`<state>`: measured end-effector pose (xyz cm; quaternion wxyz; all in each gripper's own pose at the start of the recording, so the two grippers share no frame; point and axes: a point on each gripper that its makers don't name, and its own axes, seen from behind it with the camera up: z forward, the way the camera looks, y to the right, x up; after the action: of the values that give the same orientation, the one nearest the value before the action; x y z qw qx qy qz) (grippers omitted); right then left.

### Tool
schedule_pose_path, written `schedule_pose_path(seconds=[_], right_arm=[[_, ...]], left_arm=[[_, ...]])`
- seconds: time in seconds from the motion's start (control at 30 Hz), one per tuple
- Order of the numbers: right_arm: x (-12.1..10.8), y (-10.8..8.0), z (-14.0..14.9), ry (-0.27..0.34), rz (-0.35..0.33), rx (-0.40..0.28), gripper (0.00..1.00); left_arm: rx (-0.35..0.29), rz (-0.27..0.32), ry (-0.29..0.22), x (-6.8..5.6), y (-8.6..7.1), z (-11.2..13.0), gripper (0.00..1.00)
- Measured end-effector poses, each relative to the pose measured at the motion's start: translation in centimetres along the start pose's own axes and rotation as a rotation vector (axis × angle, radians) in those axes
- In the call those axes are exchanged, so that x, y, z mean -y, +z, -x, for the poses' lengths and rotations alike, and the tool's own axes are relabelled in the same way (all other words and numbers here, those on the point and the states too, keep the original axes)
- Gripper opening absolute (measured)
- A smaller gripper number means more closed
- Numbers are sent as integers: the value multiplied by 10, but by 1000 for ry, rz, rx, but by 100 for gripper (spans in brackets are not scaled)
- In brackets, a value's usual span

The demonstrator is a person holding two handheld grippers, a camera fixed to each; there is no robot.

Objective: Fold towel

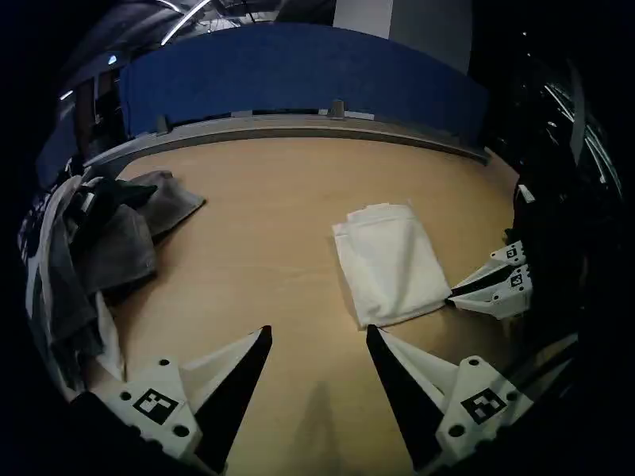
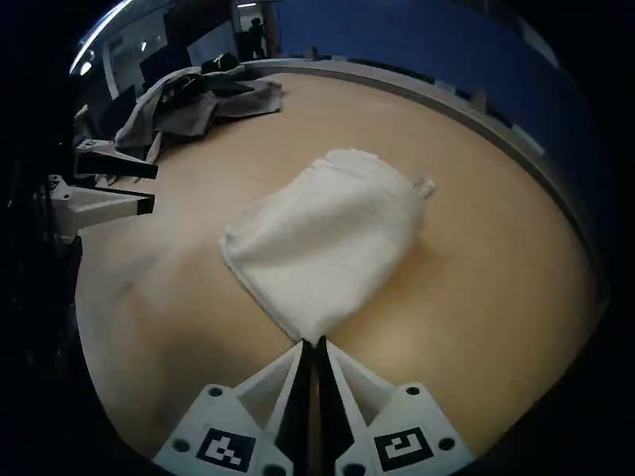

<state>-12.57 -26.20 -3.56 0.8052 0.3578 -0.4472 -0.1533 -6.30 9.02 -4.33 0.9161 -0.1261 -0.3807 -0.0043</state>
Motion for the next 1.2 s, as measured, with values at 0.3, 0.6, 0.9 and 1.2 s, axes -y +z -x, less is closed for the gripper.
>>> schedule_pose_path(seconds=[0.3,0.6,0.9,1.2], right_arm=[[-2,-15,-20,-5,4,-50,4],[-3,-50,-70,-22,6,-145,4],[-8,-100,-122,-61,29,-242,4],[-26,-148,-147,-77,68,-300,4]], left_arm=[[-6,-2,-2,0,-3,-5,88],[-26,-9,-3,1,-12,-14,88],[-52,-12,-6,-1,-27,-27,88],[-83,-7,-22,-6,-44,-39,88]])
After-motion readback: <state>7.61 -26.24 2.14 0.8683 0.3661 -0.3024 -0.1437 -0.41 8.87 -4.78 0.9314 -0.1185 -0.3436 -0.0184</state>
